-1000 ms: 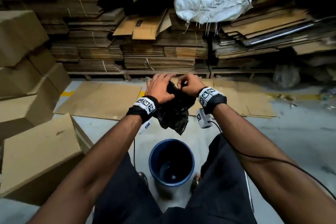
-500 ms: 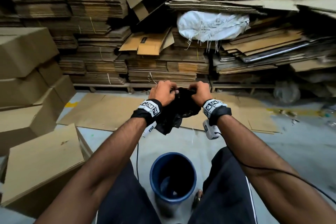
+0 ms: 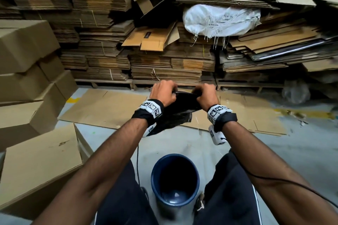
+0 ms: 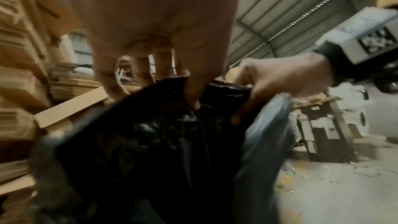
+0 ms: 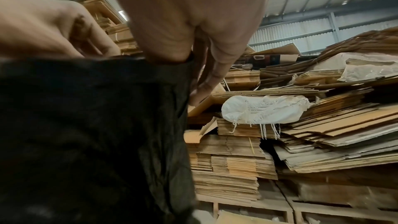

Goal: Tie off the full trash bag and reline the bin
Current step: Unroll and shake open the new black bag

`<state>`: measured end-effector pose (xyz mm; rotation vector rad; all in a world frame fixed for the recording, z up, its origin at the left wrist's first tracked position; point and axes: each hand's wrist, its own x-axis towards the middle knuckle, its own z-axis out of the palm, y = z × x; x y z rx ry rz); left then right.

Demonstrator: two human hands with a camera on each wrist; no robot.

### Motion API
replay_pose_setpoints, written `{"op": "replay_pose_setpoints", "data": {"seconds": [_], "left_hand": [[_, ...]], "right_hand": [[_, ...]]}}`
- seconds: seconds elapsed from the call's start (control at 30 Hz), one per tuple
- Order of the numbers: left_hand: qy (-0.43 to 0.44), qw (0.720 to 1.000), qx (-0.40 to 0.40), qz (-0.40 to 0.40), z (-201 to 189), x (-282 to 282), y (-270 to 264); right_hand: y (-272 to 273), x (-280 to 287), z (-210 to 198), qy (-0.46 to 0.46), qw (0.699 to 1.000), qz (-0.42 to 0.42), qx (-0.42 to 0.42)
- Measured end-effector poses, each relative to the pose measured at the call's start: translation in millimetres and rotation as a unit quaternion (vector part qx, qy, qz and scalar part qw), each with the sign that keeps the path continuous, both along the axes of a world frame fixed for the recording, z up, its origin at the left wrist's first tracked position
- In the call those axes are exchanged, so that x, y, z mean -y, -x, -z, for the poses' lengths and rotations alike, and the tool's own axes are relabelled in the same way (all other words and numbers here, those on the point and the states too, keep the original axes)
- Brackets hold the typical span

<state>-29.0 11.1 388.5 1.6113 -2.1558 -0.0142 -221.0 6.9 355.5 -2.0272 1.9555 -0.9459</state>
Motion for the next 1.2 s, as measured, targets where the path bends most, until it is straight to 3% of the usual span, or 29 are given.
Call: {"op": "replay_pose_setpoints", "data": {"seconds": [0.13, 0.27, 0.37, 0.57, 0.7, 0.8, 1.03, 1.2], "left_hand": [[-0.014, 0.999, -0.004, -0.031, 14.8, 19.0, -11.7], [-0.036, 0.995, 0.085, 0.043, 33.8, 28.2, 3.3], [-0.020, 0.996, 0.068, 0.062, 38.0, 29.0, 14.5], [-0.028, 0.999, -0.003, -0.040, 37.8, 35.6, -7.4], [-0.055, 0.996, 0.066, 0.026, 46.9, 37.2, 1.2], [-0.021, 0.994, 0.080, 0.066, 47.1, 33.2, 15.2], [0.002, 1.000, 0.025, -0.017, 41.4, 42.2, -7.6], [0.004, 0.997, 0.055, 0.047, 37.3, 35.7, 13.8]], "right_hand": [[17.8, 6.6, 13.8, -0.009, 0.999, 0.032, 0.001], [6.0, 14.8, 20.5, -0.013, 1.000, -0.008, -0.018], [0.3, 18.2, 21.8, -0.012, 0.999, -0.026, -0.026], [31.8, 17.2, 31.7, -0.015, 0.999, 0.049, 0.001], [18.5, 14.5, 28.0, -0.035, 0.999, -0.004, -0.003], [3.8, 15.4, 26.1, -0.033, 0.999, -0.036, -0.007], [26.0, 15.1, 22.6, -0.031, 0.999, 0.021, -0.005], [4.5, 17.8, 14.7, -0.018, 1.000, -0.015, -0.015]]}}
